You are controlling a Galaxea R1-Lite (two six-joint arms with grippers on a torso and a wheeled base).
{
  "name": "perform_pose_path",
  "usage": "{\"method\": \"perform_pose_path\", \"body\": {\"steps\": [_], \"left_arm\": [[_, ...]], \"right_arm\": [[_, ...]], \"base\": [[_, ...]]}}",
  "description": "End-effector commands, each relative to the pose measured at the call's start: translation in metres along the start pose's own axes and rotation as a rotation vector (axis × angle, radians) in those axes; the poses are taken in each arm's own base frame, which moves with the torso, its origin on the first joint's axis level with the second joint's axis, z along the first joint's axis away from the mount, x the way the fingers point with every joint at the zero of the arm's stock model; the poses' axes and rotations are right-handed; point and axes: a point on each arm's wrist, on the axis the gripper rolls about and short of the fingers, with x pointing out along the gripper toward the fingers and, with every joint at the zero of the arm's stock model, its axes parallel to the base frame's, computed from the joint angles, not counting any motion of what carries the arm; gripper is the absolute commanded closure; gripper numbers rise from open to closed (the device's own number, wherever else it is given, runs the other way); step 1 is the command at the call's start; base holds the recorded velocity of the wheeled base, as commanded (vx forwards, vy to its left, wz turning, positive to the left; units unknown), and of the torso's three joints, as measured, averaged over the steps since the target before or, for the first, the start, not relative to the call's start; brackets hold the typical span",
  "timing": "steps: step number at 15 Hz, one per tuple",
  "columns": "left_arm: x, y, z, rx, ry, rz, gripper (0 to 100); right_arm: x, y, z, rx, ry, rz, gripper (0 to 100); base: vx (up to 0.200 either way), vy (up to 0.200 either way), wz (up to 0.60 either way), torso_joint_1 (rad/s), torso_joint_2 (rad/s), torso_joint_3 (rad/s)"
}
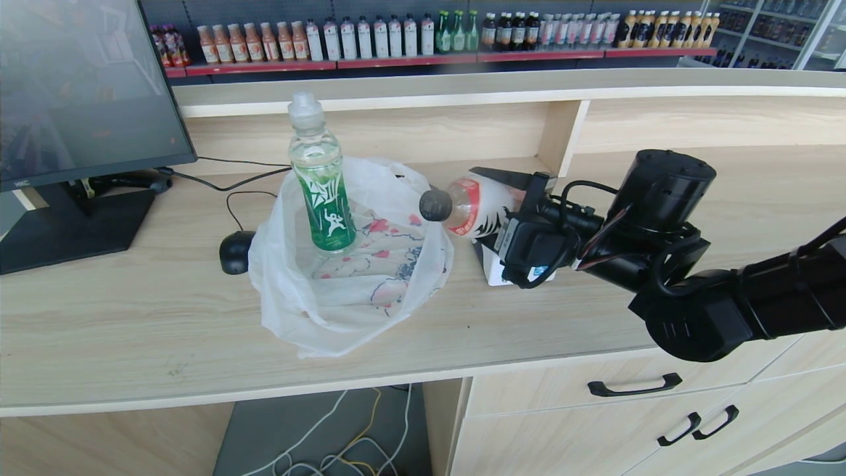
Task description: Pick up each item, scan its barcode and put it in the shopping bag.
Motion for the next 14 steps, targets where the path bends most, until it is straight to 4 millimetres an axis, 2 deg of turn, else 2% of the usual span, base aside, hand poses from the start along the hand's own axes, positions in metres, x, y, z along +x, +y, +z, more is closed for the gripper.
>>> {"method": "perform_pose_path", "body": {"steps": [1,9,14], "left_arm": [[0.000,0.000,0.000,-0.001,0.001,0.000,0],[0.000,0.000,0.000,-0.001,0.002,0.000,0],[0.000,0.000,0.000,0.000,0.001,0.000,0]], "right_arm": [[0.000,0.002,0.000,0.002,0.000,0.004,100],[0.001,0.004,-0.001,0.002,-0.002,0.002,100],[0.001,-0.010,0.003,0.043,-0.015,-0.043,100]], "base": [[0.000,0.000,0.00,0.000,0.00,0.000],[0.000,0.000,0.00,0.000,0.00,0.000],[0.000,0.000,0.00,0.000,0.00,0.000]]}}
